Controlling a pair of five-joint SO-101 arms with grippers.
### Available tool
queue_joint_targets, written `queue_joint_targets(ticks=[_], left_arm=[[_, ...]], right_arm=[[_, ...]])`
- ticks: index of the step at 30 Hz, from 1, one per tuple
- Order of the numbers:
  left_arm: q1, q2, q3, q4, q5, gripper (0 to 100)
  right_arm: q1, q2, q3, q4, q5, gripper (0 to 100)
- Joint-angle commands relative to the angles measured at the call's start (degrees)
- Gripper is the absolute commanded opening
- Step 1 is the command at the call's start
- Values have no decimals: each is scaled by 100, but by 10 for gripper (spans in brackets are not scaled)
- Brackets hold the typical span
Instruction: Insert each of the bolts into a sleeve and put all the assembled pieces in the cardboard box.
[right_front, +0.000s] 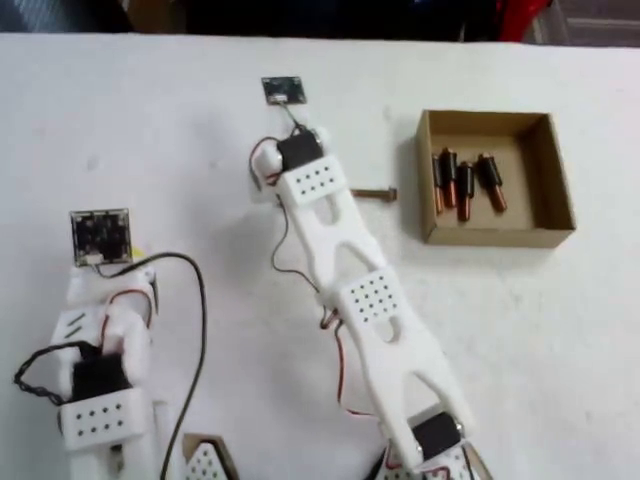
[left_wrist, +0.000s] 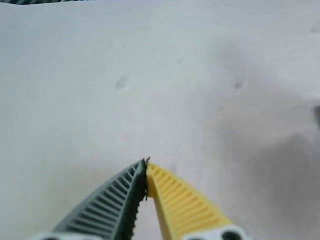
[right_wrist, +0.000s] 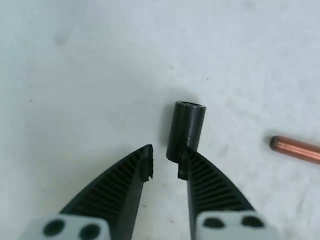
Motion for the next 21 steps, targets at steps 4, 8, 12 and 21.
queue_joint_targets(ticks=[4,8,12,21], left_arm=[[-48,-66,-53,-88,-53,28],[-48,-66,-53,-88,-53,28],[-48,-66,-53,-88,-53,28],[-40,-66,-53,-88,-53,28]], right_arm=[[119,-312,-229,251,440,90],[119,-312,-229,251,466,91],[127,-312,-229,277,571,94],[127,-259,-220,268,765,94]])
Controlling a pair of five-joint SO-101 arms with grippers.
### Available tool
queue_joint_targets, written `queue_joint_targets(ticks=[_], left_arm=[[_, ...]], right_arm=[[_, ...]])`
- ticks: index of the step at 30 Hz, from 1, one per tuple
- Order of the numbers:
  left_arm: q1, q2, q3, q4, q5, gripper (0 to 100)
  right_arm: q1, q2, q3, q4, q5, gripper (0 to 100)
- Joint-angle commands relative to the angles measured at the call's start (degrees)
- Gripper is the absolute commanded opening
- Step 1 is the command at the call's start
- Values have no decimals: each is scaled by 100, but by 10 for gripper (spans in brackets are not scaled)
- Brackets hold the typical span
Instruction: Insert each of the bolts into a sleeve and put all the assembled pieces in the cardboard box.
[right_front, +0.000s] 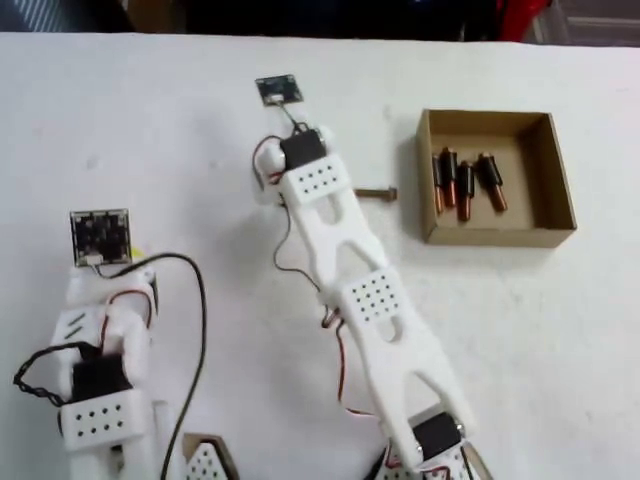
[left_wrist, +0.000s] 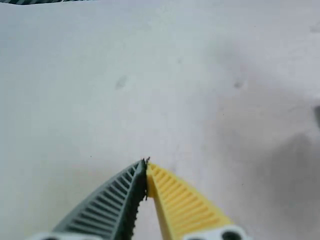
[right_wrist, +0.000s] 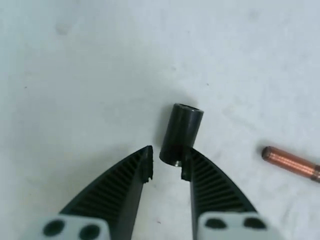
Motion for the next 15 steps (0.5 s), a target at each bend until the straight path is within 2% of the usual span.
queue_joint_targets(ticks=[1,15], left_arm=[[-40,-66,-53,-88,-53,28],[-31,-66,-53,-88,-53,28]], right_arm=[[84,-259,-220,251,149,94],[75,-189,-211,259,167,96]])
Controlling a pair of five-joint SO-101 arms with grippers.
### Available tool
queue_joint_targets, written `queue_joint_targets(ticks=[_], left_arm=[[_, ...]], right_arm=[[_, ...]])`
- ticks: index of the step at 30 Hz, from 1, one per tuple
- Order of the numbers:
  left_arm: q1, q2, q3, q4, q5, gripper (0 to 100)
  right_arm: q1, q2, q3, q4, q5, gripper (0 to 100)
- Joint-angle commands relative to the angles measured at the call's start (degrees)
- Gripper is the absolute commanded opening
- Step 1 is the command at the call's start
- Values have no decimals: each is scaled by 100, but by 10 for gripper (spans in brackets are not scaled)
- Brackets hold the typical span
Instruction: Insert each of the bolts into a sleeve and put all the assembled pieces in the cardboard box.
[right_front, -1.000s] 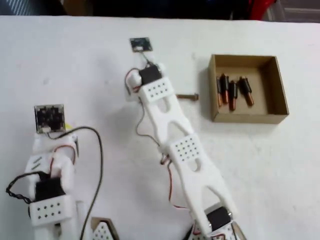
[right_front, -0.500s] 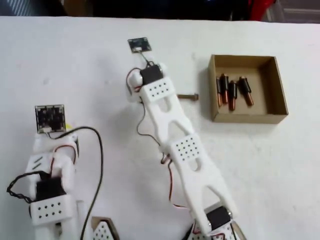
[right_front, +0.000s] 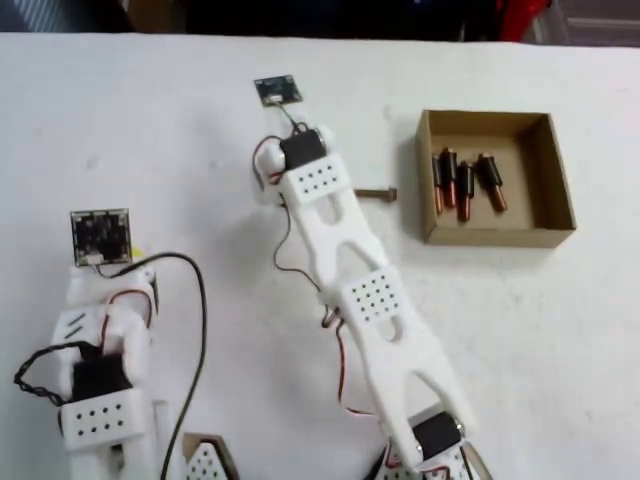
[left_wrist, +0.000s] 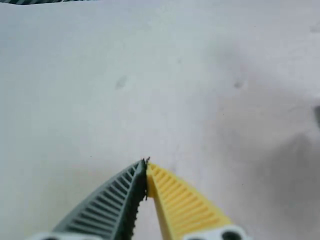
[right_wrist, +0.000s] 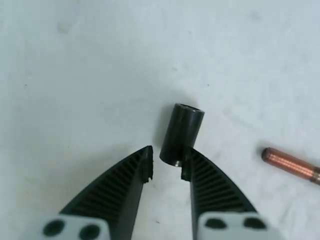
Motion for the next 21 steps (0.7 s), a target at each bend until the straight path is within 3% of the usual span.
queue_joint_targets(ticks=[1,21], left_arm=[[-31,-66,-53,-88,-53,28],[-31,-66,-53,-88,-53,27]], right_arm=[[75,-145,-211,259,88,96],[92,-22,-220,233,387,96]])
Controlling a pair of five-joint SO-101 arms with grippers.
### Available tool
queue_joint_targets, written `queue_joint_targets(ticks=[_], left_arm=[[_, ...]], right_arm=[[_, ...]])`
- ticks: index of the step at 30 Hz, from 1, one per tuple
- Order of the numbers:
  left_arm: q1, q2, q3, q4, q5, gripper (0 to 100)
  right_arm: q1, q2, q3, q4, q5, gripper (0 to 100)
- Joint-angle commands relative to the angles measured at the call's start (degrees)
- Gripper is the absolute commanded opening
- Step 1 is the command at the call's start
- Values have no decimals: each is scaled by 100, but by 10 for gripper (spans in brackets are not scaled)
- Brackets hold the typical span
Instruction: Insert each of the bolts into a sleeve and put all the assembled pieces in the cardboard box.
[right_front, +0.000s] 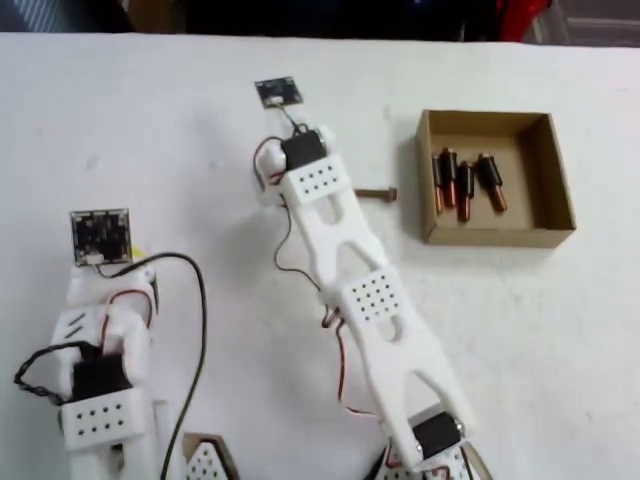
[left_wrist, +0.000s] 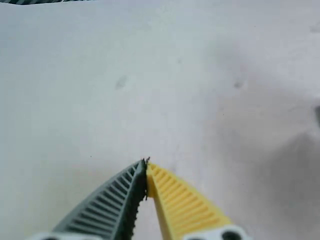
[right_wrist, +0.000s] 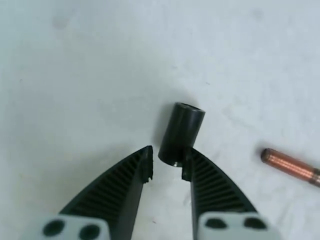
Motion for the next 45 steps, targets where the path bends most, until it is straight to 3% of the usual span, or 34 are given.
queue_joint_targets(ticks=[1,32,37,45], left_arm=[[-31,-66,-53,-88,-53,27],[-22,-66,-53,-88,-53,27],[-22,-66,-53,-88,-53,27],[-22,-66,-53,-88,-53,27]], right_arm=[[75,-92,-211,233,202,96],[66,505,-211,57,237,90],[75,505,-211,75,229,29],[40,497,-211,251,211,31]])
